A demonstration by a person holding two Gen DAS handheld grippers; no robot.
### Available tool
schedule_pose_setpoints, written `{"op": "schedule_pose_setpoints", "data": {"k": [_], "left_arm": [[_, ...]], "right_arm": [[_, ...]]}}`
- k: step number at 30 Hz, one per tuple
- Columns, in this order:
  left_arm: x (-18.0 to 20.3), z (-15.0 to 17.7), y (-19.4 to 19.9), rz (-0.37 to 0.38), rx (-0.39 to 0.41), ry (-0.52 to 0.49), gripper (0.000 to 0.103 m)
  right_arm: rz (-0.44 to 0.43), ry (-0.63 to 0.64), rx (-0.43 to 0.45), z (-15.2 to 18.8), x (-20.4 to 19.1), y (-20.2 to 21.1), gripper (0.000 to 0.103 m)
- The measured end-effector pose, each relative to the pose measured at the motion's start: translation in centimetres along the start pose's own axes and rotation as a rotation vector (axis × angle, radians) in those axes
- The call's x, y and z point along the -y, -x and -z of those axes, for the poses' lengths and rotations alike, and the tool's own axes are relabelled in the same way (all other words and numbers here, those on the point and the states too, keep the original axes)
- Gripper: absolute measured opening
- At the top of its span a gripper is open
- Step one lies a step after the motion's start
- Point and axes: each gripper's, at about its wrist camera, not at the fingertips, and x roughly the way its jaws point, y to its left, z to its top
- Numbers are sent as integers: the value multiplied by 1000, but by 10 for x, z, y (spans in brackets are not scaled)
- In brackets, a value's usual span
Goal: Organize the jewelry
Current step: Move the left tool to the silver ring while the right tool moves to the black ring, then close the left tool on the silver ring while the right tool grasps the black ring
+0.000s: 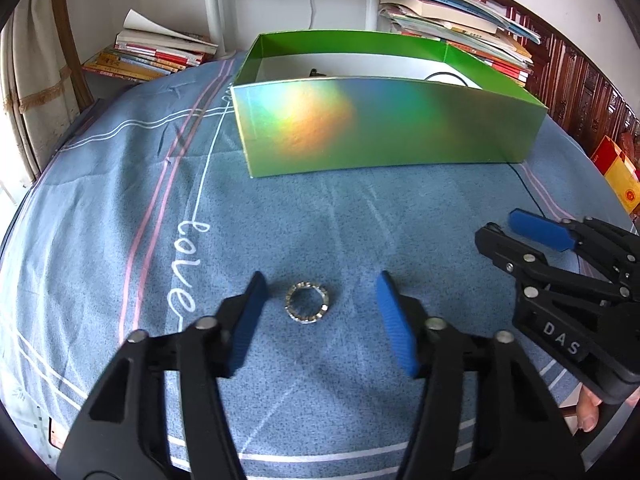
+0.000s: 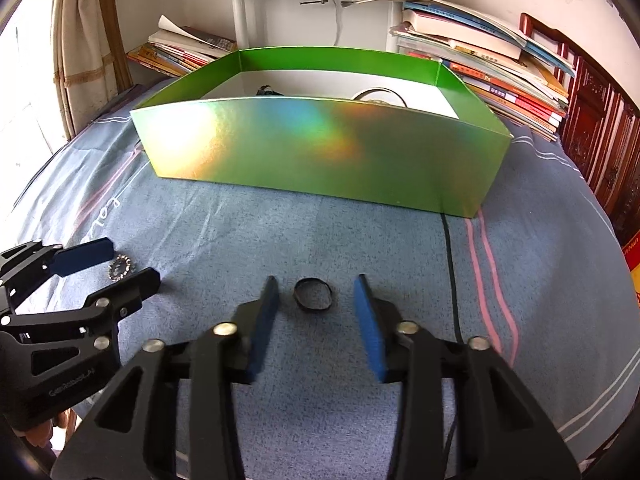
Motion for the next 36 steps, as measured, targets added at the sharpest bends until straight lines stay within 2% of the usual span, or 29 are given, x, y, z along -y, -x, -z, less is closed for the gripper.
{"op": "schedule_pose_setpoints", "data": {"k": [2, 6, 29, 31, 33, 36], "left_arm": [[1, 0, 0, 6, 5, -5, 37], [-1, -1, 1, 11, 3, 1, 22], [-1, -1, 1, 1, 1, 4, 22], [-1, -1, 0, 3, 2, 4, 23], [-2, -1, 0, 5, 2, 6, 25], [-2, -2, -1, 5, 0, 5, 30]], "right_arm": [[-4, 4, -3, 0, -2, 0, 20], [-12, 8, -7, 0, -4, 0, 19], [-3, -10, -13, 2, 2, 1, 19], [8, -12, -13, 2, 1, 0, 23], [16, -13, -12, 1, 1, 0, 36], [19, -15, -12, 0, 0, -2, 38]]}}
